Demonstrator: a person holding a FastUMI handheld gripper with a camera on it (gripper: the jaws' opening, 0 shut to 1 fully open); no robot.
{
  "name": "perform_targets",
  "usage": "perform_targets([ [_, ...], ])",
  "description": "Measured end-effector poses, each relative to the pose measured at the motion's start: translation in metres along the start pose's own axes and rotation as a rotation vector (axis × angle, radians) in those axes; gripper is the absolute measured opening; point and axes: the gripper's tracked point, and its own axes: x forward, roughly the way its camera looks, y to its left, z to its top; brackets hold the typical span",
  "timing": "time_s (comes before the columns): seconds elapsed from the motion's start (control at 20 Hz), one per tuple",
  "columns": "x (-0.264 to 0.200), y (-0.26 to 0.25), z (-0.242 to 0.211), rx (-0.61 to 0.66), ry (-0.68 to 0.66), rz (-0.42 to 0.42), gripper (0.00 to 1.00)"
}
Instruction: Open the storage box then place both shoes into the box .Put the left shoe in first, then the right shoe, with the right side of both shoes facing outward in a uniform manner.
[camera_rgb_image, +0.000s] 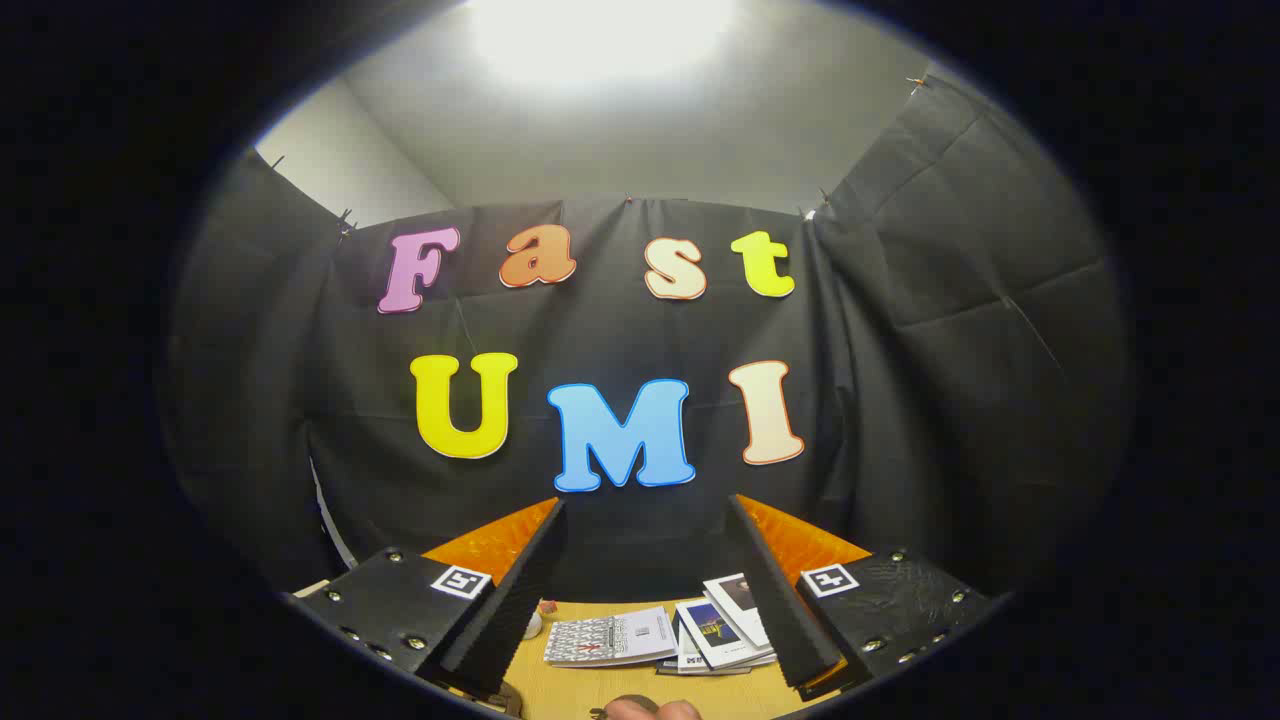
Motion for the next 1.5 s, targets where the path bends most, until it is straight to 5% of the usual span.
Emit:
perform_targets([
  [1.15, 0.01, 0.019, -0.044, -0.029, 0.063, -0.008, 0.97],
  [1.5, 0.016, 0.057, -0.102, 0.046, 0.176, 0.109, 0.97],
])
